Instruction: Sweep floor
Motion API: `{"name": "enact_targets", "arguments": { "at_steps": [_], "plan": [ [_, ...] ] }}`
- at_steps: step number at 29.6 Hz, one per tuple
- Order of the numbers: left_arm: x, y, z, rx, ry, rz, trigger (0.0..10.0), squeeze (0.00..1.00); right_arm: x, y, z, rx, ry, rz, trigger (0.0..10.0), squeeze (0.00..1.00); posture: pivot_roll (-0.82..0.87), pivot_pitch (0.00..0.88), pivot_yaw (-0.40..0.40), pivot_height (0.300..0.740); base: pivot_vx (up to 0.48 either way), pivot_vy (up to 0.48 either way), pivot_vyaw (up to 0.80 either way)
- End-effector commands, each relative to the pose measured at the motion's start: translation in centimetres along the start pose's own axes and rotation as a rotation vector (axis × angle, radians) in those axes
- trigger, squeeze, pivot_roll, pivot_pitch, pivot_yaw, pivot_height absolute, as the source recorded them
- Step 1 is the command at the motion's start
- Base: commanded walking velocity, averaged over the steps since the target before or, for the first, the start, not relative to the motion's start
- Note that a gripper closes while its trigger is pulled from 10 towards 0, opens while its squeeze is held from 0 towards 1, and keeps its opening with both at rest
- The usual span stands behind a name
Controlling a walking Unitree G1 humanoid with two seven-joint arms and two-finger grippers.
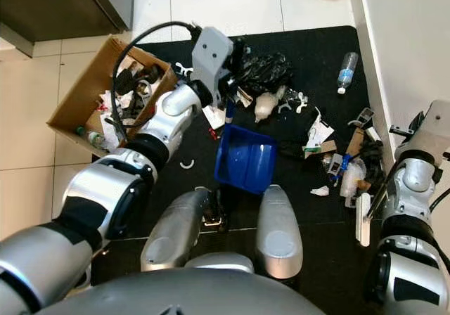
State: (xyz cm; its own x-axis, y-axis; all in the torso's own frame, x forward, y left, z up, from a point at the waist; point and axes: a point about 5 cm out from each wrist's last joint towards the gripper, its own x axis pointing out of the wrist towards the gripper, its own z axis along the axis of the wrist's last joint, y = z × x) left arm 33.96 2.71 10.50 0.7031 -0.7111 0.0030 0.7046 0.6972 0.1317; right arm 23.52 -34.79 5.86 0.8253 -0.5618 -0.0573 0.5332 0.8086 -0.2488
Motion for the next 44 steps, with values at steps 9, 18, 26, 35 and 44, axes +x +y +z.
{"name": "enact_targets", "arguments": {
  "at_steps": [9, 18, 26, 35, 44],
  "plan": [
    [0.6, -1.9, 0.3, 0.034, -0.041, -0.09, 10.0, 0.0, 0.6, -2.0, 1.6, -0.024, -0.118, -0.234, 10.0, 0.0, -0.14, 0.21, 0.087, 0.74, 0.0, 0.0, 0.0],
    [-0.6, -0.1, -0.2, 0.11, -0.036, 0.009, 10.0, 0.0, 0.3, 1.7, 0.3, 0.1, -0.051, -0.15, 10.0, 0.0, -0.12, 0.203, 0.099, 0.74, 0.0, 0.0, 0.0],
    [-1.2, 0.7, -0.6, -0.016, -0.063, 0.069, 10.0, 0.48, 0.4, 3.2, 0.1, 0.163, -0.024, -0.122, 10.0, 0.0, -0.13, 0.21, 0.09, 0.74, 0.0, 0.0, 0.0],
    [-0.6, -0.8, -0.8, -0.019, -0.053, 0.013, 10.0, 0.47, 0.8, 4.2, 0.6, 0.262, -0.016, -0.098, 10.0, 0.0, -0.15, 0.223, 0.077, 0.74, 0.0, 0.0, 0.0],
    [-1.0, -2.5, -1.5, 0.08, -0.035, -0.145, 10.0, 0.49, 1.8, 7.5, 4.3, 0.314, -0.153, 0.02, 10.0, 0.0, -0.15, 0.24, 0.081, 0.74, 0.0, 0.0, 0.0]
  ]
}}
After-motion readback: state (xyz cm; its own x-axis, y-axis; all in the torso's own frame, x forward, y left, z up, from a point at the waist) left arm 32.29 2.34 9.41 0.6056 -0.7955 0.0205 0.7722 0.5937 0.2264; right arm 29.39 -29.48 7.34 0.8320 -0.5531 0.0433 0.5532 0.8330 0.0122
